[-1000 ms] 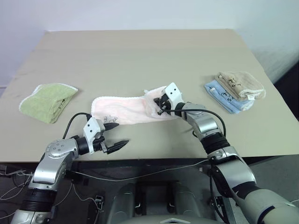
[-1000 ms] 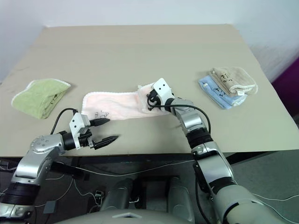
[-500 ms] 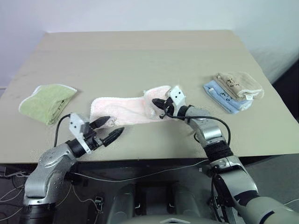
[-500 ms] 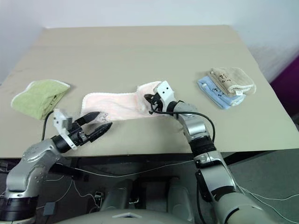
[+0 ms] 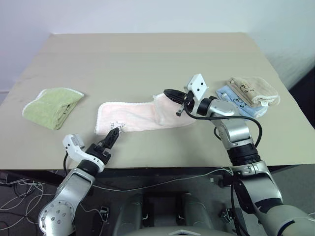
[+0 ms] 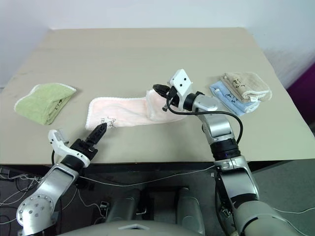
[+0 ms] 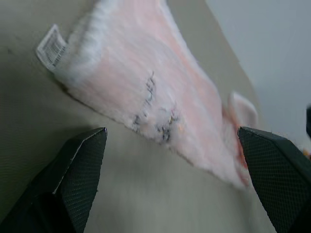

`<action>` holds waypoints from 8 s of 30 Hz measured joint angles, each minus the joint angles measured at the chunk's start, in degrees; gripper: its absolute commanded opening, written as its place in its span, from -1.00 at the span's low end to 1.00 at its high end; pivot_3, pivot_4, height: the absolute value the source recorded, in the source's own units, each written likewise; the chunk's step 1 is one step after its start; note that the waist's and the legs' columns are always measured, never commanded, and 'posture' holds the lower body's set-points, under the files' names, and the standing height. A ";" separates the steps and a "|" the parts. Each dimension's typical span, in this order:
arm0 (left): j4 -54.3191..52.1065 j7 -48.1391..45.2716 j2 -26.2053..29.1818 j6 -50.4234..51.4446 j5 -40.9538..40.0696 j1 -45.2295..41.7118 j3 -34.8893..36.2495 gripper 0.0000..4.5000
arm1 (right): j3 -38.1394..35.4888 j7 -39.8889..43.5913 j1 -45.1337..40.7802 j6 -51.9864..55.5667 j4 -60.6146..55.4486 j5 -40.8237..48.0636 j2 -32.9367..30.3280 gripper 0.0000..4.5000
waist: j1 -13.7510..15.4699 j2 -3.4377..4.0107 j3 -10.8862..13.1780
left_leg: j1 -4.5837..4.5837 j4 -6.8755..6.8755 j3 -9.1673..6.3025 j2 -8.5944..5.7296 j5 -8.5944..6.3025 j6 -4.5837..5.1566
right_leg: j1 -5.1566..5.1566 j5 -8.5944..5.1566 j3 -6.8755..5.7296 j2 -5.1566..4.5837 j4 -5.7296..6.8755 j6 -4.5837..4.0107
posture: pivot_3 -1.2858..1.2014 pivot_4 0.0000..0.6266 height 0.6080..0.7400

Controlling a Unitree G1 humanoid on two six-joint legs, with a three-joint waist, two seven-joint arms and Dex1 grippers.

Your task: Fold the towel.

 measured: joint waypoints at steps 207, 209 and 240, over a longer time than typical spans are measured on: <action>39.90 -3.05 12.42 13.84 -7.12 -48.32 11.90 -0.99 | 1.97 -4.80 10.29 9.08 -18.47 0.56 -3.75 -1.00 | 1.02 -0.40 0.17 | -0.07 -0.11 -0.11 -0.07 0.21 -0.37 | -0.04 0.00 -0.14 0.01 -0.08 0.00 | 0.03 -0.52 1.00; 44.39 -3.73 16.52 9.95 -5.45 -52.18 13.49 -0.99 | 1.94 -4.86 10.20 8.87 -18.45 0.55 -3.74 -1.00 | 0.81 -0.41 0.17 | -0.07 -0.11 -0.09 -0.05 0.22 -0.38 | -0.04 0.00 -0.15 0.06 -0.08 0.01 | 0.03 -0.52 1.00; 39.10 -6.50 17.68 -2.04 -3.45 -23.53 30.08 0.98 | 3.01 -3.28 9.12 6.91 -14.51 0.47 -2.73 -1.00 | -0.27 -0.72 0.18 | -0.08 -0.20 -0.16 -0.03 0.10 -0.61 | -0.11 -0.01 -0.16 -0.26 -0.11 0.00 | 0.03 -0.52 1.00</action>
